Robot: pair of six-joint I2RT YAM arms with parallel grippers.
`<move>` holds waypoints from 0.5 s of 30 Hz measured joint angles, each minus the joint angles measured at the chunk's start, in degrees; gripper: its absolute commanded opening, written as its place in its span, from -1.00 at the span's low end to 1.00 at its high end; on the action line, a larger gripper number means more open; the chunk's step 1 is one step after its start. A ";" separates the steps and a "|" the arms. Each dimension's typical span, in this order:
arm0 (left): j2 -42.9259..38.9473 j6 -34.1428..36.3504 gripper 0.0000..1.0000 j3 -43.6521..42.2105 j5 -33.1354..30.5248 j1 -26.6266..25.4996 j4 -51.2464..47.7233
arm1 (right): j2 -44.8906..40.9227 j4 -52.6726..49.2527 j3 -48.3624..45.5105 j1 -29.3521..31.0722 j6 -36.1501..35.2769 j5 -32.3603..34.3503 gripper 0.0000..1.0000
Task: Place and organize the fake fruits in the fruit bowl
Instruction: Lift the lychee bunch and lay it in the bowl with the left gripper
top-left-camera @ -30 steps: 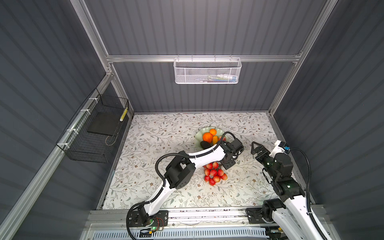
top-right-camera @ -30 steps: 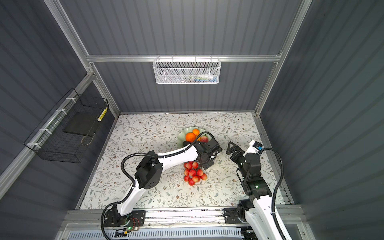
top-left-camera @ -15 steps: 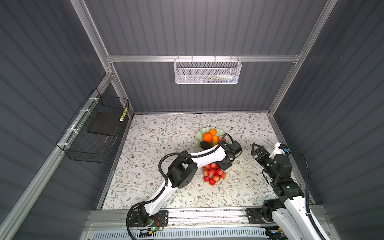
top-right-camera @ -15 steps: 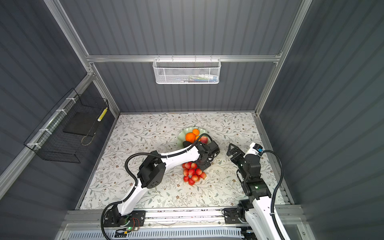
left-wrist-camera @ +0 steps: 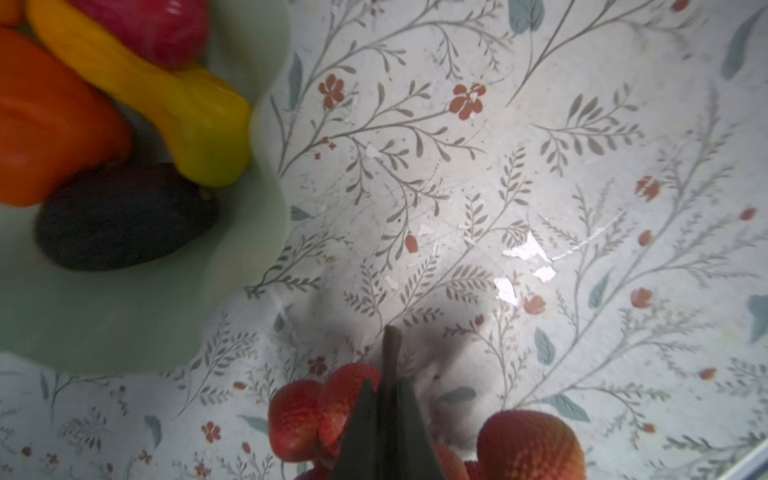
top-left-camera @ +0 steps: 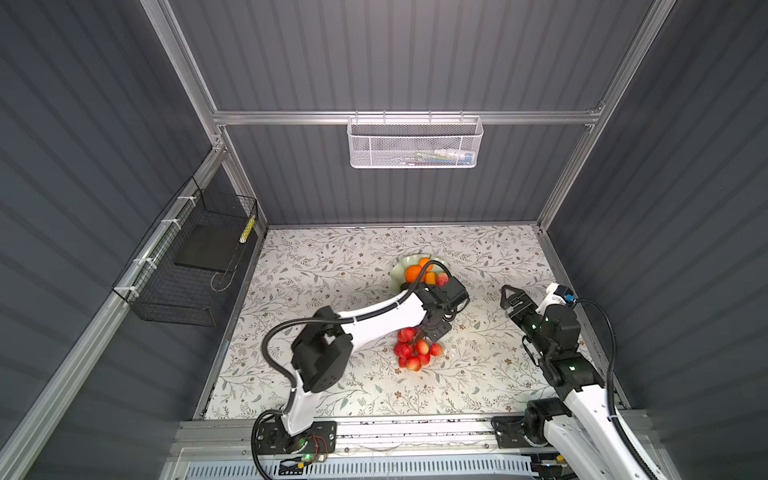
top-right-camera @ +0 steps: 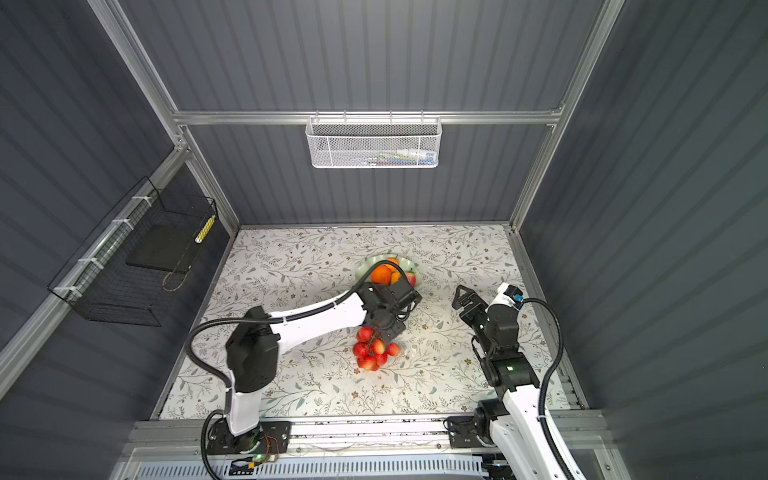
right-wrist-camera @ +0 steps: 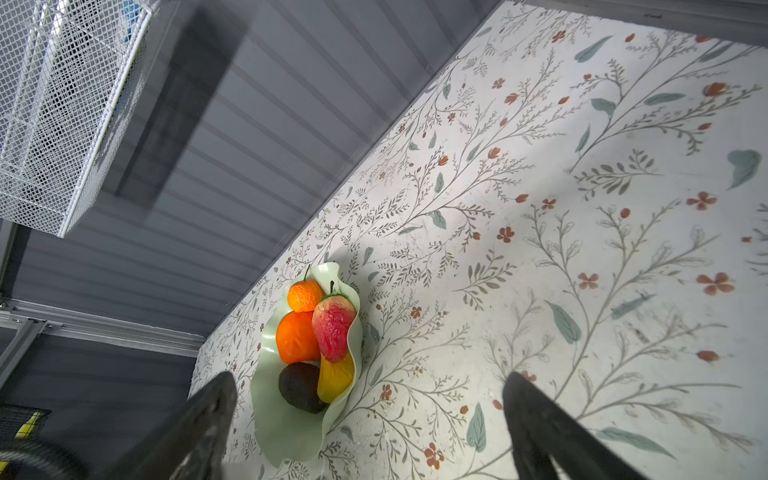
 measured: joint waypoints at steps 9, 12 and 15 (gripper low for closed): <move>-22.45 -2.89 -1.00 -7.65 0.09 11.98 6.47 | 6.23 2.69 0.59 -0.26 -0.37 -0.48 0.98; -22.67 -1.92 -1.00 -5.68 -0.96 13.20 6.82 | 6.88 3.15 1.05 -0.33 -0.55 -0.50 0.98; -18.71 -0.74 -1.00 -1.97 -1.36 14.19 7.23 | 7.06 3.82 1.20 -0.35 -0.55 -0.50 0.98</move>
